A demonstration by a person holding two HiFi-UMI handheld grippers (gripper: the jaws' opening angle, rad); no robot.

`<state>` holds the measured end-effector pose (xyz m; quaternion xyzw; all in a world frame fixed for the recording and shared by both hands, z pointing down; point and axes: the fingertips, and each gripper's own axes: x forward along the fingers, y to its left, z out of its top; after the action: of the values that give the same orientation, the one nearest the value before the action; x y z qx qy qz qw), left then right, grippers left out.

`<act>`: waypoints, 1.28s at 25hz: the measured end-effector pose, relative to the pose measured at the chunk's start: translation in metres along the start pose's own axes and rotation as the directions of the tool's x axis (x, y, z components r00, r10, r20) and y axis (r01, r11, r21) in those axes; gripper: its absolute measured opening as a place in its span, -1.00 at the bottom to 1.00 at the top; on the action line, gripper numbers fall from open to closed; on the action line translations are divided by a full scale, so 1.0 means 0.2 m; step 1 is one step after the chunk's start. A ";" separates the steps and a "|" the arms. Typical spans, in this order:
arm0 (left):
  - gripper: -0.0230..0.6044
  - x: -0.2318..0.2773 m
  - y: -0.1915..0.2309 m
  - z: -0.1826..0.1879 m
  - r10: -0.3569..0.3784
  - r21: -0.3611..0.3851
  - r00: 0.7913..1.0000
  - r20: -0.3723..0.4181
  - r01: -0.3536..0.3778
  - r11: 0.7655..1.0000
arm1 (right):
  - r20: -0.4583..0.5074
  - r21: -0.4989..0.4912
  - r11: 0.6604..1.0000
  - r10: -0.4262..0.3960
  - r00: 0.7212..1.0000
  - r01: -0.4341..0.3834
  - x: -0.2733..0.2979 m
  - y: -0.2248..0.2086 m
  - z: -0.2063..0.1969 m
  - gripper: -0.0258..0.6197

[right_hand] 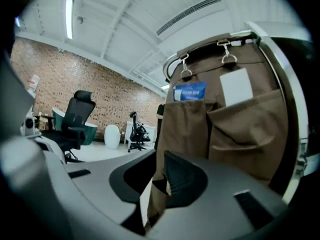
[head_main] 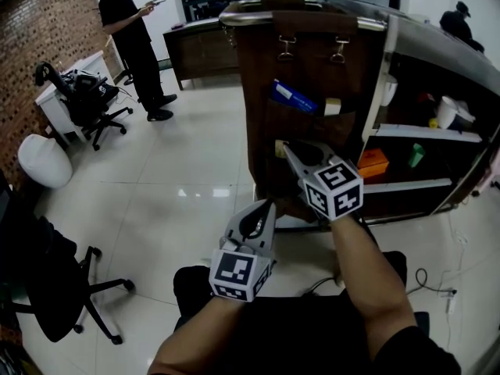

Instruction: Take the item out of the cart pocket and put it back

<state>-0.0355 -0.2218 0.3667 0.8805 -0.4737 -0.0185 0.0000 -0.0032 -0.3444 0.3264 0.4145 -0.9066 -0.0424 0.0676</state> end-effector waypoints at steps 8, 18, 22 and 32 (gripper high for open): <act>-0.93 -0.01 -0.05 0.01 -0.011 0.005 1.000 0.000 0.011 1.000 | 0.137 0.109 0.994 0.006 0.991 -0.021 -0.38 0.08 0.21 -0.88; -0.93 -0.02 -0.12 0.00 -0.042 0.022 0.999 -0.006 0.042 0.999 | 0.184 0.152 0.988 -0.035 0.982 0.007 -0.76 0.15 0.17 -0.88; -0.93 -0.02 -0.14 0.00 -0.048 0.026 0.999 -0.008 0.049 0.998 | 0.170 0.179 0.984 -0.042 0.985 0.011 -0.81 0.18 0.09 -0.88; -0.93 -0.02 -0.13 -0.01 -0.043 0.021 0.999 -0.008 0.043 0.999 | 0.064 0.212 0.977 -0.044 0.997 0.030 -0.75 0.20 -0.21 -0.89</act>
<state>-0.0164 -0.2046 0.3686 0.8904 -0.4550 -0.0100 -0.0080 0.0701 -0.2056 0.3610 0.4344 -0.8999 0.0384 -0.0087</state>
